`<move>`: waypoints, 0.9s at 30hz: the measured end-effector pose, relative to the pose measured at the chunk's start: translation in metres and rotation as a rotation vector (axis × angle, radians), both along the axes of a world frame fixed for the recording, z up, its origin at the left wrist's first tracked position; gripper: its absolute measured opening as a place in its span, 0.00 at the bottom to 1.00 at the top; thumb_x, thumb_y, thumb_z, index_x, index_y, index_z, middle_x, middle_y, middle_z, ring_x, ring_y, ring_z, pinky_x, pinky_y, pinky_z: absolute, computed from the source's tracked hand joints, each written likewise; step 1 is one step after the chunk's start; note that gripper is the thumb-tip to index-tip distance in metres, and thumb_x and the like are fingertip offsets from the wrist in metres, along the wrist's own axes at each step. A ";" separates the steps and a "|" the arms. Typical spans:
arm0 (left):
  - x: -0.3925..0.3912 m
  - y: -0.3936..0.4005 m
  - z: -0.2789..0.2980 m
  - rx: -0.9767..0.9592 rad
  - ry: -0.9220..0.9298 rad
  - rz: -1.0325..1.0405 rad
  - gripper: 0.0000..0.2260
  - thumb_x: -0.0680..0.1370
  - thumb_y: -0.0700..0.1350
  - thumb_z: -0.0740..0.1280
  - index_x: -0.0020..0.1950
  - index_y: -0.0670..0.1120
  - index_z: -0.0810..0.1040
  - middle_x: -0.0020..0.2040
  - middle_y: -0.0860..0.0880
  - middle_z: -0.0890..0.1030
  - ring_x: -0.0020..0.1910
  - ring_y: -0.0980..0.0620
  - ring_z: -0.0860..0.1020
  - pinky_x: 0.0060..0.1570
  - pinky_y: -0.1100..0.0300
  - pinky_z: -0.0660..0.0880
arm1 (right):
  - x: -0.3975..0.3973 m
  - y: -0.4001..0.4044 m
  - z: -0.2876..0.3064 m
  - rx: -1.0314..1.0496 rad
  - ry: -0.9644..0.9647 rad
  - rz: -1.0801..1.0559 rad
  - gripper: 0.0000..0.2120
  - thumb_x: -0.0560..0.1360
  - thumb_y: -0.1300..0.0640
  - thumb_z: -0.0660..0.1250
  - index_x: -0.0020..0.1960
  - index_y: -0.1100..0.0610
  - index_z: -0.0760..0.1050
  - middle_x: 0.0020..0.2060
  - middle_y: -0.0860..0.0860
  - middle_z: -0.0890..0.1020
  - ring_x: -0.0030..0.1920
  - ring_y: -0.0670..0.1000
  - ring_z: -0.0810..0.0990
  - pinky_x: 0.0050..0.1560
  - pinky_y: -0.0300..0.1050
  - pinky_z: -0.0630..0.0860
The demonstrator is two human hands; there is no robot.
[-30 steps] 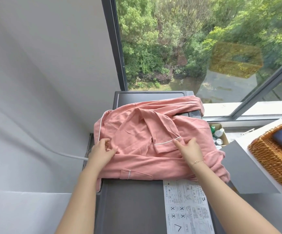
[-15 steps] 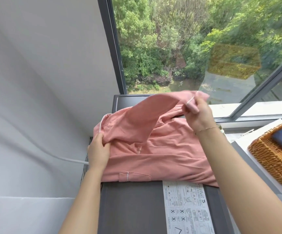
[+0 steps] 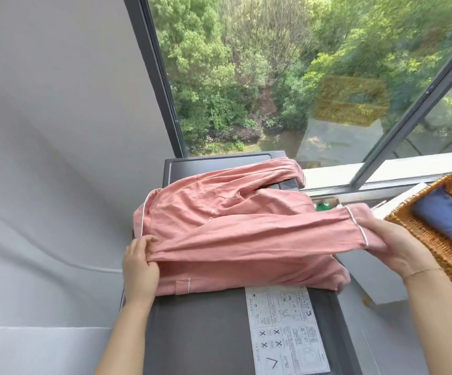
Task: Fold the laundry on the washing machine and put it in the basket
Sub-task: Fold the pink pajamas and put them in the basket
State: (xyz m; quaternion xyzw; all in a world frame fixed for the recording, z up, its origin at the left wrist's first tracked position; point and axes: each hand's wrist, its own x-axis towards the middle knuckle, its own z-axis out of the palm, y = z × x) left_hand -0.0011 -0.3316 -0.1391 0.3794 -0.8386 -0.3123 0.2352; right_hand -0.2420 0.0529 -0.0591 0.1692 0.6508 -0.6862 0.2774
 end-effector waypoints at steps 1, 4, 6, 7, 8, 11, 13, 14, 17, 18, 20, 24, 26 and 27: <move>0.003 0.000 -0.003 -0.014 -0.063 -0.046 0.29 0.59 0.21 0.56 0.51 0.44 0.79 0.42 0.51 0.73 0.44 0.49 0.69 0.43 0.61 0.63 | 0.001 0.007 -0.015 0.144 0.021 -0.011 0.27 0.64 0.61 0.78 0.59 0.69 0.75 0.38 0.57 0.84 0.32 0.47 0.82 0.31 0.36 0.78; 0.007 0.006 -0.004 -0.094 -0.171 -0.191 0.25 0.56 0.23 0.58 0.41 0.47 0.81 0.34 0.56 0.72 0.41 0.48 0.70 0.37 0.58 0.64 | 0.012 0.018 -0.049 0.520 0.217 0.020 0.15 0.74 0.69 0.67 0.60 0.71 0.75 0.44 0.58 0.79 0.41 0.53 0.77 0.31 0.27 0.71; 0.006 0.012 0.007 -0.101 -0.143 -0.163 0.19 0.57 0.28 0.56 0.36 0.47 0.79 0.33 0.56 0.71 0.39 0.50 0.69 0.36 0.58 0.63 | 0.016 0.014 -0.052 0.547 0.434 -0.004 0.11 0.75 0.68 0.67 0.57 0.68 0.77 0.44 0.57 0.78 0.44 0.53 0.74 0.33 0.25 0.69; 0.005 0.015 0.012 -0.117 -0.118 -0.139 0.18 0.57 0.31 0.55 0.35 0.46 0.78 0.33 0.56 0.71 0.39 0.51 0.68 0.35 0.58 0.61 | 0.017 0.011 -0.048 0.542 0.517 -0.029 0.10 0.75 0.66 0.67 0.56 0.64 0.78 0.43 0.56 0.78 0.43 0.53 0.74 0.34 0.26 0.69; 0.005 0.017 0.013 -0.141 -0.115 -0.118 0.17 0.56 0.33 0.54 0.34 0.46 0.78 0.33 0.56 0.71 0.39 0.51 0.67 0.36 0.58 0.60 | 0.015 0.010 -0.047 0.542 0.578 -0.058 0.08 0.75 0.64 0.67 0.55 0.60 0.78 0.42 0.55 0.79 0.43 0.52 0.75 0.35 0.27 0.69; 0.008 0.019 0.006 -0.170 -0.305 -0.115 0.18 0.61 0.29 0.59 0.39 0.46 0.83 0.38 0.52 0.75 0.43 0.46 0.72 0.39 0.54 0.66 | 0.005 0.010 -0.060 0.653 0.529 -0.042 0.10 0.73 0.61 0.69 0.53 0.63 0.79 0.43 0.58 0.80 0.43 0.58 0.77 0.45 0.43 0.74; 0.010 0.023 0.001 -0.148 -0.524 -0.121 0.19 0.65 0.29 0.65 0.44 0.50 0.84 0.45 0.51 0.77 0.50 0.45 0.73 0.46 0.53 0.68 | 0.005 0.013 -0.076 0.749 0.365 0.111 0.15 0.70 0.61 0.69 0.55 0.66 0.78 0.47 0.63 0.81 0.50 0.62 0.79 0.52 0.51 0.73; 0.011 0.028 0.002 -0.133 -0.589 -0.098 0.18 0.67 0.31 0.67 0.45 0.52 0.84 0.48 0.51 0.77 0.53 0.45 0.72 0.48 0.53 0.67 | 0.008 0.015 -0.083 0.798 0.287 0.170 0.16 0.70 0.63 0.68 0.57 0.66 0.78 0.50 0.64 0.81 0.53 0.63 0.78 0.55 0.52 0.72; 0.008 0.062 0.026 -0.035 -0.407 0.024 0.14 0.68 0.32 0.67 0.43 0.51 0.82 0.48 0.53 0.77 0.51 0.46 0.74 0.47 0.55 0.66 | 0.023 0.017 -0.090 0.853 0.326 0.111 0.12 0.70 0.66 0.65 0.53 0.63 0.78 0.49 0.63 0.80 0.53 0.63 0.77 0.54 0.52 0.72; 0.006 0.077 0.036 0.069 -0.272 0.089 0.11 0.69 0.33 0.67 0.42 0.49 0.81 0.45 0.52 0.78 0.48 0.46 0.75 0.44 0.57 0.66 | 0.029 0.015 -0.087 0.841 0.363 0.080 0.07 0.71 0.65 0.65 0.48 0.61 0.78 0.46 0.61 0.80 0.50 0.61 0.77 0.51 0.51 0.72; -0.007 0.104 0.051 0.456 -0.139 0.175 0.03 0.73 0.40 0.66 0.42 0.43 0.79 0.38 0.50 0.81 0.39 0.47 0.75 0.36 0.58 0.65 | 0.036 0.006 -0.080 0.791 0.352 0.144 0.06 0.71 0.58 0.66 0.39 0.60 0.77 0.37 0.57 0.80 0.41 0.58 0.77 0.43 0.48 0.71; -0.032 0.139 0.042 1.293 -0.377 0.053 0.18 0.79 0.54 0.61 0.50 0.40 0.79 0.43 0.45 0.86 0.32 0.53 0.76 0.30 0.63 0.70 | 0.037 -0.008 -0.085 0.641 0.173 0.272 0.19 0.69 0.47 0.63 0.30 0.61 0.73 0.26 0.56 0.76 0.28 0.55 0.74 0.34 0.50 0.75; -0.040 0.149 0.028 1.393 -0.303 0.110 0.21 0.79 0.57 0.61 0.55 0.40 0.78 0.46 0.43 0.85 0.34 0.53 0.77 0.29 0.64 0.73 | 0.026 -0.007 -0.093 0.714 0.144 0.288 0.22 0.68 0.39 0.61 0.31 0.59 0.72 0.30 0.58 0.78 0.35 0.59 0.80 0.42 0.54 0.80; -0.042 0.152 0.024 1.408 -0.254 0.150 0.21 0.78 0.58 0.63 0.56 0.40 0.77 0.46 0.43 0.85 0.34 0.53 0.78 0.28 0.64 0.74 | 0.020 -0.007 -0.097 0.745 0.108 0.312 0.25 0.68 0.35 0.60 0.35 0.58 0.73 0.35 0.58 0.80 0.40 0.60 0.81 0.46 0.55 0.80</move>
